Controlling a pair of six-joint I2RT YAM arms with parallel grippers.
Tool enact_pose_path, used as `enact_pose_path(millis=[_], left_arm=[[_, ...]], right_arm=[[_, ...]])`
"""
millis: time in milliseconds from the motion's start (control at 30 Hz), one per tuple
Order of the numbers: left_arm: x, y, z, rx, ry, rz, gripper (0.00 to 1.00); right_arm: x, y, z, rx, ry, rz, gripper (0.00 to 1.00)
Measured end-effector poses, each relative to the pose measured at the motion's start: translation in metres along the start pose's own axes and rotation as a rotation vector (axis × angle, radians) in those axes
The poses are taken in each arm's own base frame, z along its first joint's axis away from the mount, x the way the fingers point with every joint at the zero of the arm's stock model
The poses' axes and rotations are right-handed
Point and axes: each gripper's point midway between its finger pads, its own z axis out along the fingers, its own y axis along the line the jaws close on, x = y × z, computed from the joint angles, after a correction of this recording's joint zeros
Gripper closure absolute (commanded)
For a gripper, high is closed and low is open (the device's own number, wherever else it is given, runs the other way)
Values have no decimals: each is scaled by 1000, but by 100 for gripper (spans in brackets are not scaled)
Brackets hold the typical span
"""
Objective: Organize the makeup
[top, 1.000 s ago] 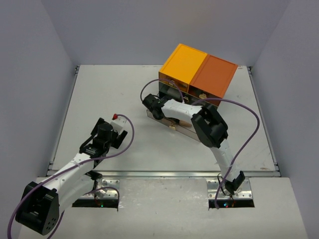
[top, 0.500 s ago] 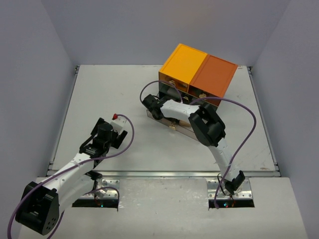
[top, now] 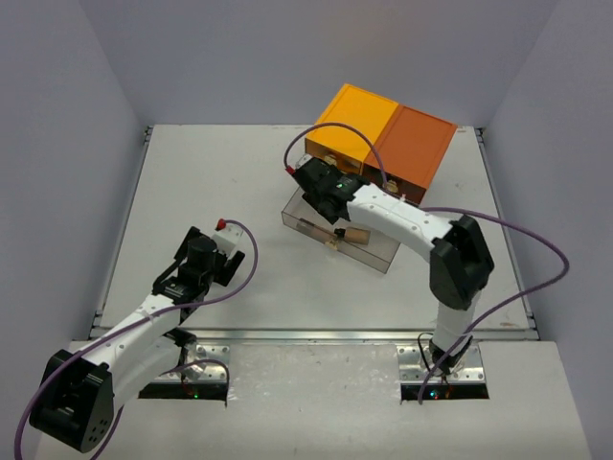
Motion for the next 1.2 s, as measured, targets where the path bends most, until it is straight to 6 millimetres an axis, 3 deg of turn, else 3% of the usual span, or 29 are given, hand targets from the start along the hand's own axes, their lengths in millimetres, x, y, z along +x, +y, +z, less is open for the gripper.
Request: enact_pose_path(millis=[100, 167, 267, 400, 600, 867, 1200], left_arm=[[-1, 1, -1, -4, -6, -2, 0], [-3, 2, -2, -9, -14, -6, 0], [-6, 4, -3, -14, -26, -10, 0], [-7, 5, -3, -19, -31, -13, 0], [-7, 6, -3, -23, -30, -16, 0], [-7, 6, -4, -23, -31, -16, 0], [-6, 6, -3, -23, -30, -16, 0]], right_arm=[[-1, 1, -28, -92, -96, 131, 43], [2, 15, -38, -174, -177, 239, 47], [31, 47, -49, -318, -238, 410, 52], [70, 84, -56, -384, -281, 620, 49], [90, 129, -62, -401, -344, 831, 46], [86, 139, -18, -219, -258, 1022, 46], [83, 108, 21, 30, -276, 1176, 48]])
